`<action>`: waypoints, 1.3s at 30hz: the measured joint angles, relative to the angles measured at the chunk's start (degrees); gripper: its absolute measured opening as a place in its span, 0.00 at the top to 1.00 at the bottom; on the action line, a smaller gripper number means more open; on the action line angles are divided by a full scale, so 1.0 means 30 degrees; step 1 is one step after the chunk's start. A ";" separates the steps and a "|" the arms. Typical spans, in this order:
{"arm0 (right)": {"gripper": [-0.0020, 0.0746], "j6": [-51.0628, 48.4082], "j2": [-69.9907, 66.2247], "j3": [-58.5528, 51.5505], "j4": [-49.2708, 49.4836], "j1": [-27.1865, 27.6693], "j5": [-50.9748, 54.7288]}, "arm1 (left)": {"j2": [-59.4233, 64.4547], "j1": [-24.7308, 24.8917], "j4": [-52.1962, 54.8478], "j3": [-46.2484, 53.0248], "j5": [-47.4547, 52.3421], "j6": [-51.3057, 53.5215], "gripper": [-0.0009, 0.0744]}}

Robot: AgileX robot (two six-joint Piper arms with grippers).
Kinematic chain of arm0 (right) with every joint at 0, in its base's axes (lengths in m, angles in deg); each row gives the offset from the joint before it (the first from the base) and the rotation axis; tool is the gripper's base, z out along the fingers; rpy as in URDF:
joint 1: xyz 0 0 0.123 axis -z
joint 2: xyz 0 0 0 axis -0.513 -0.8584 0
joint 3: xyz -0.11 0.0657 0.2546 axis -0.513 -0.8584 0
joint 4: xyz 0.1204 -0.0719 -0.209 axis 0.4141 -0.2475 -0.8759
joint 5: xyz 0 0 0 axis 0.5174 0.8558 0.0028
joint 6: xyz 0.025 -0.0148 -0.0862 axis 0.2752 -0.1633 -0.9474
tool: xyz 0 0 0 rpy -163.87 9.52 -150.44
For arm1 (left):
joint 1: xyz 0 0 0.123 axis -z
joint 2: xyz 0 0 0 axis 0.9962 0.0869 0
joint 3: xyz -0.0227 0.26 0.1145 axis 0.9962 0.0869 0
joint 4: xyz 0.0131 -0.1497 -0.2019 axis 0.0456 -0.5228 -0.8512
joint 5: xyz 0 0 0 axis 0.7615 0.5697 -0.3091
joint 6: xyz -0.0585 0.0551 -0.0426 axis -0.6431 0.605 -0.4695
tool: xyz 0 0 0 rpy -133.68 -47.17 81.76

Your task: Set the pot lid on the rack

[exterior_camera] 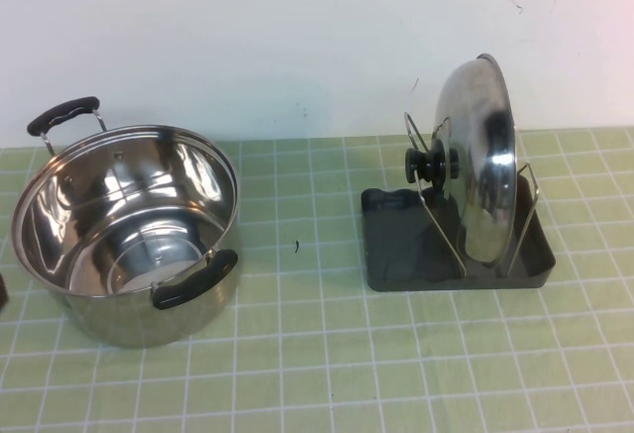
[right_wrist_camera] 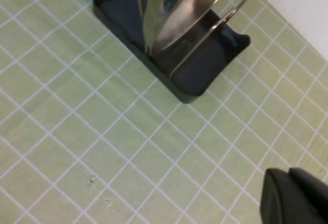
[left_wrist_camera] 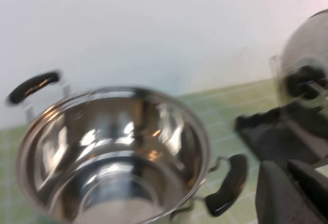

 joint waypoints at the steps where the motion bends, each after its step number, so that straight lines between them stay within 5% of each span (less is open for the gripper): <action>1: 0.97 -0.0266 0.0521 -0.0635 0.0139 0.0000 -0.0306 | -0.0521 0.0000 0.0105 0.0780 -0.1021 0.0000 0.99; 6: 0.97 -0.2282 0.3960 -0.5010 0.0886 0.0000 -0.2343 | -0.2677 0.0000 0.0950 0.3468 -0.3922 0.0000 0.99; 16: 0.97 -0.3387 1.0147 -1.1513 0.2461 0.0000 -0.5208 | -0.3897 0.0000 0.1441 0.4832 -0.3513 0.0012 0.99; 39: 0.97 -0.2567 1.0750 -1.2761 0.4320 0.0000 -0.3733 | -0.3938 -0.0047 0.1287 0.4928 -0.3381 -0.0086 0.99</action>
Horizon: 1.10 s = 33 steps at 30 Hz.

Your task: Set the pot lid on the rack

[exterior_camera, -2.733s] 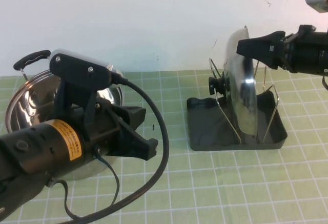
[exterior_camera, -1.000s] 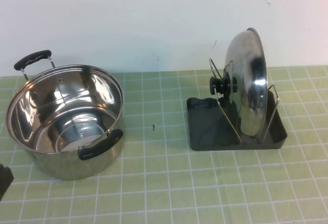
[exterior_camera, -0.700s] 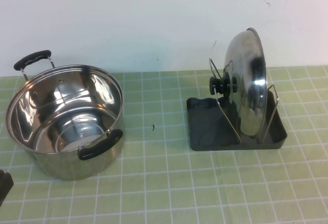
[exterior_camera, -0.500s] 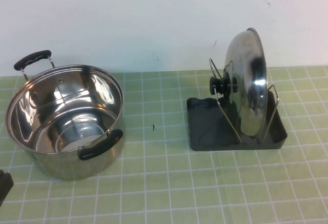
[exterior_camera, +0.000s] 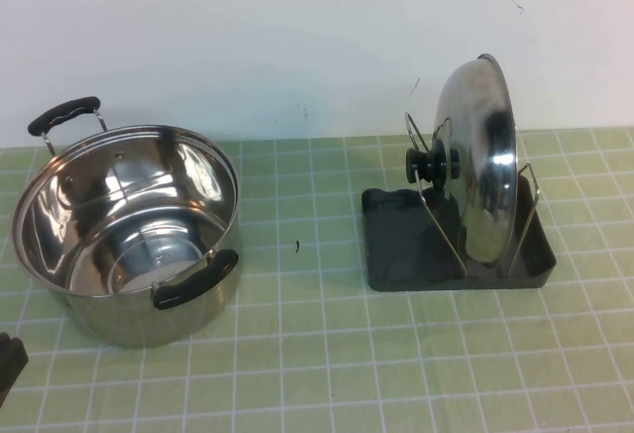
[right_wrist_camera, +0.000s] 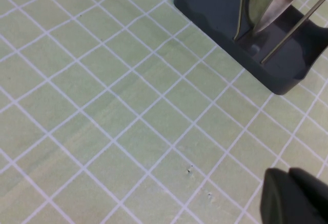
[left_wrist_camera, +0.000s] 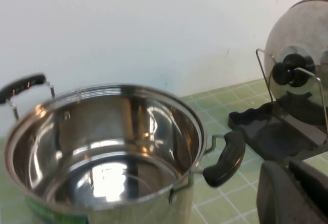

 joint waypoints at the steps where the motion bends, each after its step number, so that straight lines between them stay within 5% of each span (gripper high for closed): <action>1: 0.97 0.0032 0.0000 0.0000 0.0000 0.0000 0.0000 | -0.0101 -0.0129 -0.0085 0.0040 0.0203 -0.0371 0.99; 8: 0.97 0.0032 0.0000 0.0000 0.0000 0.0000 0.0000 | -0.2112 -0.2508 -0.3488 0.1214 0.1929 0.2070 0.99; 17: 0.97 0.0032 0.0000 0.0000 0.0000 0.0000 0.0000 | -0.3727 -0.7613 -0.9510 0.4439 0.1987 0.5139 0.99; 23: 0.97 0.0032 0.0000 0.0000 0.0000 0.0000 0.0000 | -0.3727 -1.0704 -1.3256 0.6356 -0.0791 0.9784 0.99; 33: 0.97 0.0032 0.0000 0.0000 0.0000 0.0000 0.0000 | -0.3772 -1.1562 -1.3695 0.6560 -0.1415 1.0546 0.99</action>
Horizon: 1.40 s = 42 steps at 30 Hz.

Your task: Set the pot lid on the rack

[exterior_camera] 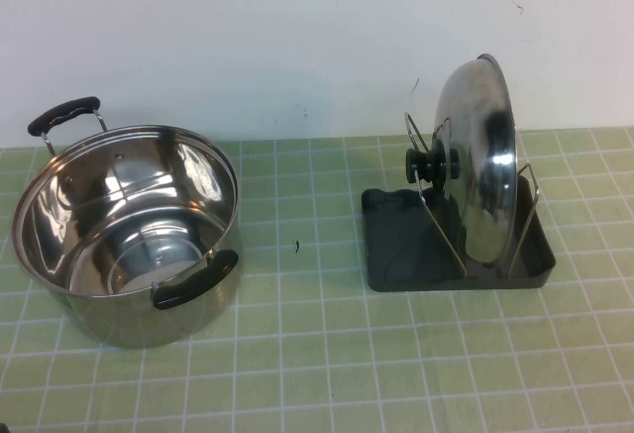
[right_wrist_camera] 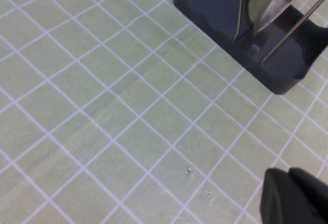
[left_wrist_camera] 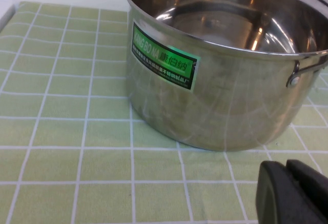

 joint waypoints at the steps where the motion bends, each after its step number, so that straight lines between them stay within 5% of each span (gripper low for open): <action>1: 0.97 0.0000 0.0000 0.0000 0.0000 0.0000 0.0000 | 0.0000 0.0000 0.0000 0.0000 0.0000 0.0000 0.99; 36: 0.98 0.0085 0.0000 0.0000 0.0000 0.0000 -0.0041 | 0.0000 0.0000 0.0000 0.0000 0.0067 0.1070 0.99; 42: 0.98 0.1349 0.0376 -0.0842 -0.0896 0.0000 -0.2190 | 0.0000 0.0000 0.0000 0.0000 0.0067 0.1070 0.99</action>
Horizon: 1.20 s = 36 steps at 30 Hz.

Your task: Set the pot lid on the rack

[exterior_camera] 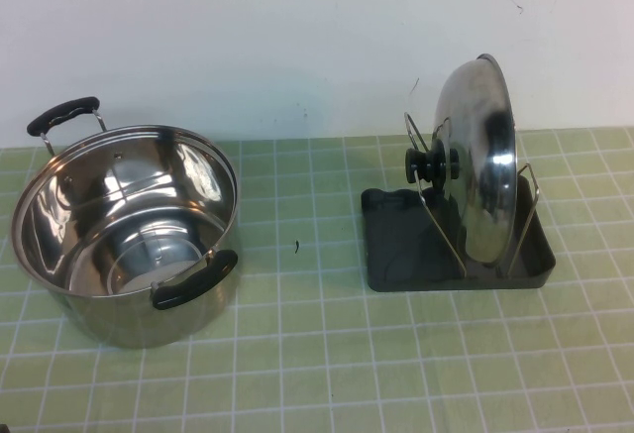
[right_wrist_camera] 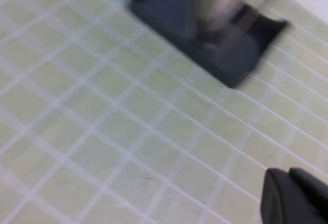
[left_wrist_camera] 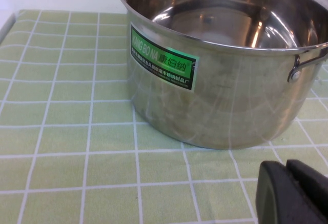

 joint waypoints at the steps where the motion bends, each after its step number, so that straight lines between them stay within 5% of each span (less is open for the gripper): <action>1: 0.98 0.1396 0.0354 -0.0346 -0.0891 0.0000 -0.0687 | 0.0000 0.0000 0.0000 0.0000 0.0000 0.0000 0.99; 6: 0.98 0.9773 0.2426 -0.2988 -0.6494 0.0000 -0.4586 | 0.0000 0.0000 0.0000 0.0000 0.0000 0.0032 0.99; 9: 0.98 1.2053 0.4043 -0.4631 -0.8489 0.0000 -0.6465 | 0.0000 0.0000 0.0000 0.0000 0.0000 0.0032 0.99; 16: 0.98 1.3713 0.6625 -0.7505 -0.9330 0.0000 -0.7244 | 0.0000 0.0000 0.0000 0.0000 0.0040 0.0032 0.99; 36: 0.98 1.5453 0.6832 -0.7540 -0.9438 0.0000 -0.7441 | 0.0000 0.0000 0.0000 0.0000 0.0040 0.0084 0.99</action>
